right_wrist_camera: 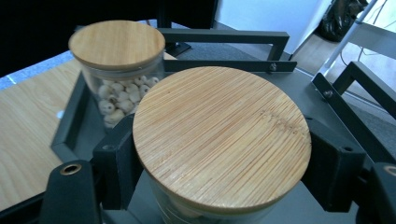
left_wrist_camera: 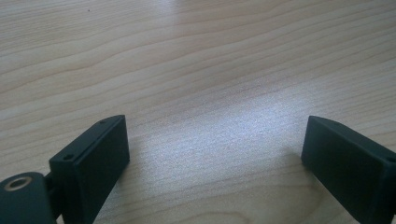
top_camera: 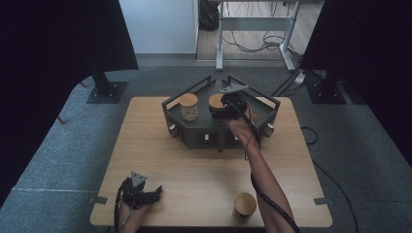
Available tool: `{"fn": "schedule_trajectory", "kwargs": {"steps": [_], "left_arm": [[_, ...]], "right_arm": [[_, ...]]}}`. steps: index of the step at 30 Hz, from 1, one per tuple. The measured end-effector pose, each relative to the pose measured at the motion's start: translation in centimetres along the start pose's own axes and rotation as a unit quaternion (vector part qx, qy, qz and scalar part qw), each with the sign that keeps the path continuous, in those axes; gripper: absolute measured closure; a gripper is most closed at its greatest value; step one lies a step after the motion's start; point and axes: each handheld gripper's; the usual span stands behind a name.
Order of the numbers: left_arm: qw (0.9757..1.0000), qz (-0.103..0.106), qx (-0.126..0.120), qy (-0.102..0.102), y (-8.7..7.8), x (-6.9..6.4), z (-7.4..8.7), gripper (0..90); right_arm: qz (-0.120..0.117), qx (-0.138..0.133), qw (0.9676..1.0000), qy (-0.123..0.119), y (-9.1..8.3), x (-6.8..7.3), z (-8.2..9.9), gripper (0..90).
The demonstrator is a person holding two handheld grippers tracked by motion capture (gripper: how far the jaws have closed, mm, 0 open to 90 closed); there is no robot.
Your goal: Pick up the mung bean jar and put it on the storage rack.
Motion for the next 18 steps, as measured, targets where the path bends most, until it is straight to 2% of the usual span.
{"fn": "schedule_trajectory", "kwargs": {"steps": [7,13,18], "left_arm": [[1.0000,0.000,0.000,0.000,0.0,0.0,0.0,7.4],[1.0000,0.000,0.000,0.000,0.0,0.0,0.0,7.4],[1.0000,0.000,0.000,0.000,0.0,0.0,0.0,7.4]], "right_arm": [[0.006,0.005,0.9999,0.007,0.9,-0.5,0.5,23.6],[0.004,0.012,0.9999,0.009,1.8,-0.8,1.1,23.6],[-0.002,0.006,0.9999,0.013,1.9,-1.0,1.3,23.4]]}}
Point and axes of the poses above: each handheld gripper's, and its own axes: y roughly forward along the jaws, z roughly out of its underside, x roughly to its left, and after that the axes turned 2 degrees about -y, right-handed
